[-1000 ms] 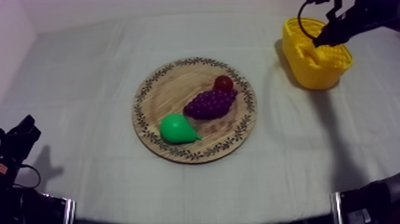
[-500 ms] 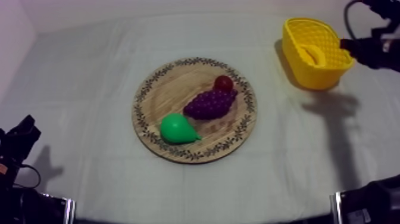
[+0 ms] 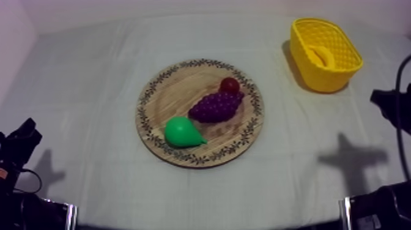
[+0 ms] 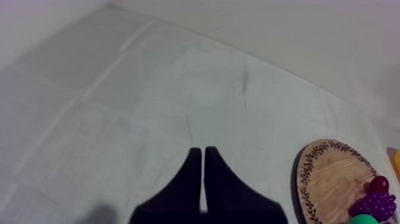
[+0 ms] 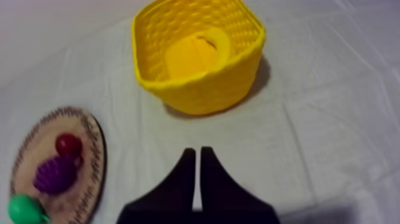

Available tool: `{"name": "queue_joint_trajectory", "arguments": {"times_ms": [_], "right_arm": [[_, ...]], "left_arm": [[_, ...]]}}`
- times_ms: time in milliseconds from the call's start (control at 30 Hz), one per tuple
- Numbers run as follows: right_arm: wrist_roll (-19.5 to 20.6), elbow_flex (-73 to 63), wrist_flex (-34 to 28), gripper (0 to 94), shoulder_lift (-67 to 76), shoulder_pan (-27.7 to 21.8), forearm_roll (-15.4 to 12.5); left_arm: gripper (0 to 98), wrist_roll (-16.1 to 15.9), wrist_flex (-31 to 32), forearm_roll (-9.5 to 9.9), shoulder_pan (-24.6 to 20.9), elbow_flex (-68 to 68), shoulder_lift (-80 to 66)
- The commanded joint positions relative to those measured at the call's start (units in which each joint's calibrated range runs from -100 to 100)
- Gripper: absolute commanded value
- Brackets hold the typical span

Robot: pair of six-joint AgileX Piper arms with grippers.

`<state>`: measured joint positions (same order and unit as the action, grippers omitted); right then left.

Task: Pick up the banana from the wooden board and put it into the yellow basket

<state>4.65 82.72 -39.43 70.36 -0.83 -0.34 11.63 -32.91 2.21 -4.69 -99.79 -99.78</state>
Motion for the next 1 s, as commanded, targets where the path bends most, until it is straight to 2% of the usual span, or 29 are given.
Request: {"name": "queue_joint_trajectory", "arguments": {"times_ms": [0, 267, 400, 533, 600, 767, 967], "right_arm": [[-6.7, 3.3, -1.8, 0.7, 10.3, 0.0, 0.0], [-7.0, 9.9, -9.7, 2.2, 23.2, 0.7, 0.6], [-5.4, 13.2, -8.3, 1.0, 24.8, 0.1, 1.5], [-8.4, 15.9, -0.4, 0.5, 25.2, -1.0, -0.2], [-10.6, 16.5, 1.4, 0.5, 25.2, -1.2, -0.6], [-14.6, 17.0, 2.7, 0.4, 25.3, -1.3, -0.8], [-15.3, 17.0, 2.9, 0.4, 25.3, -1.3, -0.9]], "left_arm": [[0.1, 0.0, 0.0, -0.03, 0.0, 0.0, 0.0], [0.1, 0.0, 0.0, -0.03, 0.0, 0.0, 0.0], [0.1, 0.0, 0.0, -0.03, 0.0, 0.0, 0.0], [0.1, 0.0, 0.0, -0.03, 0.0, 0.0, 0.0], [0.1, 0.0, 0.0, -0.03, 0.0, 0.0, 0.0], [0.1, 0.0, 0.0, -0.03, 0.0, 0.0, 0.0], [0.1, 0.0, 0.0, -0.03, 0.0, 0.0, 0.0]]}}
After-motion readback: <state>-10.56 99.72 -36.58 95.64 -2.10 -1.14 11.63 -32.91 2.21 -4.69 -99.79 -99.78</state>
